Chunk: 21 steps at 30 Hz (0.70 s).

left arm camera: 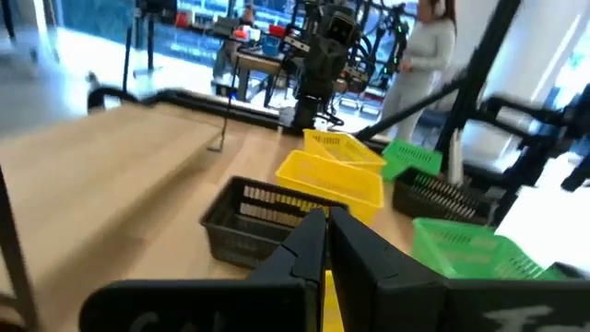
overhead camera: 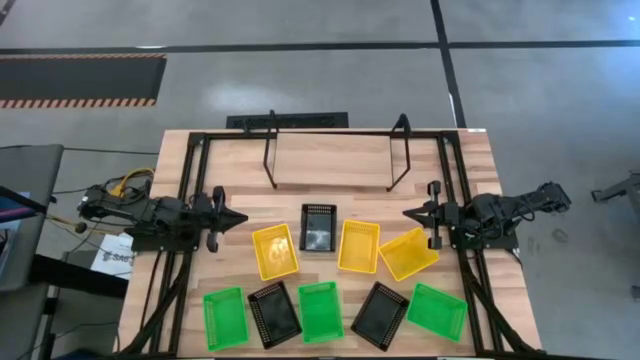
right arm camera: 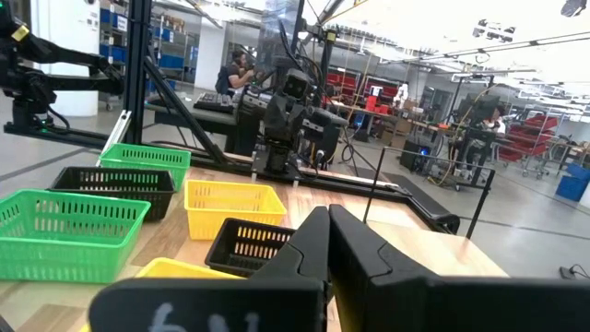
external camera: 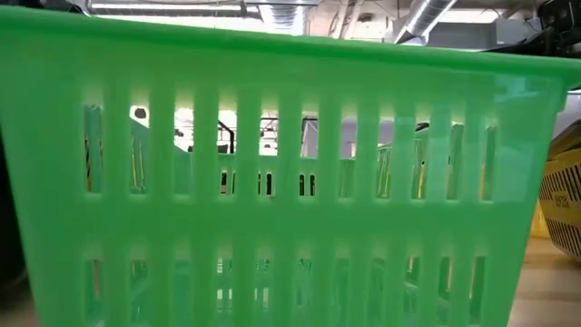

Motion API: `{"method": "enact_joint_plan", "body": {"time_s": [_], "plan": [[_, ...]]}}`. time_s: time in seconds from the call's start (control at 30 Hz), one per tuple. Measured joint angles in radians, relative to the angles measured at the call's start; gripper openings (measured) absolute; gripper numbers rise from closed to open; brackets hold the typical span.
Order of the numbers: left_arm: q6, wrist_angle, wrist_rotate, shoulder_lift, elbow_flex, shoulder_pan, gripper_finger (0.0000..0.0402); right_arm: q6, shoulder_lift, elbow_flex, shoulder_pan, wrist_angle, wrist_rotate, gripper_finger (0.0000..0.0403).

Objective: Stack baskets on shelf by color
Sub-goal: Put the bottom right yellow bin on the shelf

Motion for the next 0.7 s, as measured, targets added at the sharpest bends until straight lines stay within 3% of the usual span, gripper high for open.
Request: {"method": "enact_joint_plan", "body": {"time_s": [0.13, 0.3, 0.43, 0.7], "plan": [[-0.172, 0.022, -0.016, 0.000, -0.003, 0.000, 0.0004, -0.002, 0.000, 0.000, 0.000, 0.004, 0.000, 0.0027], [-0.203, 0.027, -0.114, 0.000, -0.003, 0.000, 0.0004, 0.002, 0.000, 0.000, -0.002, 0.082, 0.000, 0.0027], [-0.230, 0.014, -0.157, 0.000, 0.000, 0.000, 0.0004, 0.116, 0.000, 0.000, -0.002, 0.108, 0.000, 0.0027], [-0.086, 0.109, -0.198, 0.002, -0.004, 0.000, 0.0004, 0.338, 0.000, 0.000, -0.002, 0.088, 0.002, 0.0027]]}}
